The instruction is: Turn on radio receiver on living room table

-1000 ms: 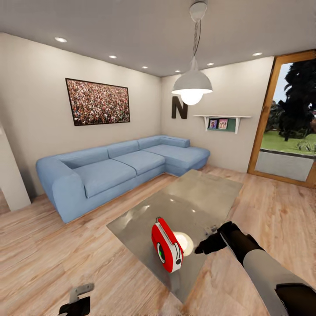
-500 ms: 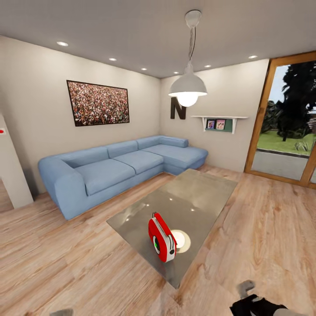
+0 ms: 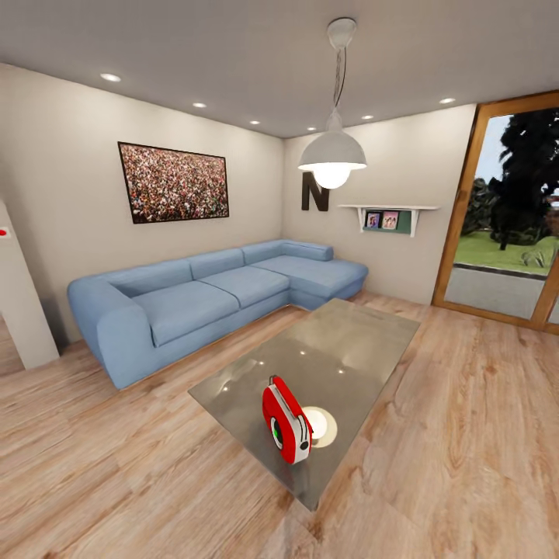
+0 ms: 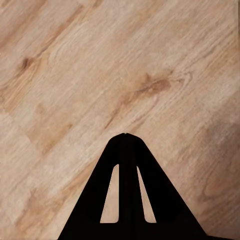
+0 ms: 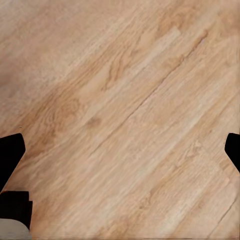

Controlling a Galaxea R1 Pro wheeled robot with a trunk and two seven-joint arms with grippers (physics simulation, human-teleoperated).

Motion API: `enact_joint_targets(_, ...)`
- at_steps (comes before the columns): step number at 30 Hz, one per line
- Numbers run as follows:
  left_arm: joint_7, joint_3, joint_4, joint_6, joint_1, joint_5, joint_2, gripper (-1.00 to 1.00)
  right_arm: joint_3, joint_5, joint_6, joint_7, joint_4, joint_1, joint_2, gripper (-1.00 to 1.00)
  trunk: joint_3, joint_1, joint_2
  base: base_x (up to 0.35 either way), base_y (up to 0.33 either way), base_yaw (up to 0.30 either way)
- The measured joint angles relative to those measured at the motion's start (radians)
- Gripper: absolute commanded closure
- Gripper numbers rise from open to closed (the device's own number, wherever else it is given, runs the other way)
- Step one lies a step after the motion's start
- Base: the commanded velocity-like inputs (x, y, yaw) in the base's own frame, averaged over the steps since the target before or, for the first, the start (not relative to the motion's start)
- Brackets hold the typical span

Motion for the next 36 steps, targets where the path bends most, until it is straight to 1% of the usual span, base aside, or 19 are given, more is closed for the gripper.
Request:
enact_joint_targets(1, 0.002, 0.000, 0.000, -0.002, 0.001, 0.000, -0.002, 1.00, 0.000, 0.000, 0.000, -0.001, 0.000, 0.002, 0.001, -1.00, 0.000, 0.000, 0.000, 0.000, 0.000, 0.000)
enact_joint_targets(3, 0.005, 0.001, 0.000, -0.007, 0.003, 0.000, -0.013, 1.00, 0.002, -0.001, 0.003, -0.003, 0.000, 0.006, 0.011, -1.00, 0.000, 0.000, 0.000, 0.000, 0.000, 0.000)
enact_joint_targets(4, 0.007, 0.000, 0.000, -0.008, 0.004, 0.000, -0.025, 1.00, 0.002, -0.002, 0.005, -0.004, 0.000, 0.007, 0.019, -1.00, 0.000, 0.000, 0.000, 0.000, 0.000, 0.000)
enact_joint_targets(7, 0.008, 0.001, 0.000, -0.009, 0.004, -0.001, -0.050, 1.00, 0.002, -0.002, 0.007, -0.004, -0.001, 0.008, 0.027, -1.00, 0.000, 0.000, 0.000, 0.000, 0.000, 0.000)
enact_joint_targets(9, 0.007, 0.001, 0.000, -0.008, 0.004, -0.001, -0.071, 1.00, 0.002, -0.001, 0.007, 0.000, -0.001, 0.008, 0.032, -1.00, 0.000, 0.000, 0.000, 0.000, 0.000, 0.000)
enact_joint_targets(11, 0.006, 0.000, 0.000, -0.008, 0.004, -0.002, -0.109, 1.00, 0.002, -0.001, 0.007, 0.002, -0.001, 0.008, 0.041, -1.00, 0.000, 0.000, 0.000, 0.000, 0.000, 0.000)
enact_joint_targets(13, 0.003, 0.000, 0.000, -0.008, 0.004, -0.002, -0.138, 1.00, 0.002, -0.001, 0.007, 0.002, -0.001, 0.008, 0.051, -1.00, 0.000, 0.000, 0.000, 0.000, 0.000, 0.000)
enact_joint_targets(15, 0.001, 0.001, 0.000, -0.008, 0.004, -0.001, -0.157, 1.00, 0.002, -0.001, 0.007, 0.002, -0.001, 0.008, 0.057, -1.00, 0.000, 0.000, 0.000, 0.000, 0.000, 0.000)
enact_joint_targets(19, 0.000, 0.001, 0.001, -0.008, 0.004, -0.001, -0.186, 1.00, 0.002, -0.001, 0.007, 0.002, -0.001, 0.008, 0.065, -1.00, 0.000, 0.000, 0.000, 0.000, 0.000, 0.000)
enact_joint_targets(21, 0.000, 0.001, 0.001, -0.008, 0.005, 0.000, -0.208, 1.00, 0.002, -0.001, 0.007, 0.002, -0.001, 0.008, 0.066, -1.00, 0.000, 0.000, 0.000, 0.000, 0.000, 0.000)
enact_joint_targets(23, 0.000, 0.001, 0.001, -0.008, 0.005, 0.001, -0.217, 1.00, 0.002, -0.001, 0.007, 0.002, -0.001, 0.008, 0.066, -1.00, 0.000, 0.000, 0.000, 0.000, 0.000, 0.000)
enact_joint_targets(27, 0.000, 0.001, 0.001, -0.008, 0.005, 0.001, -0.226, 1.00, 0.002, -0.001, 0.007, 0.002, -0.001, 0.008, 0.067, -1.00, 0.000, 0.000, 0.000, 0.000, 0.000, 0.000)
enact_joint_targets(36, -0.001, 0.001, 0.001, -0.004, 0.006, 0.001, -0.228, 1.00, 0.002, -0.001, 0.007, 0.002, -0.001, 0.008, 0.067, -1.00, 0.000, 0.000, 0.000, 0.000, 0.000, 0.000)
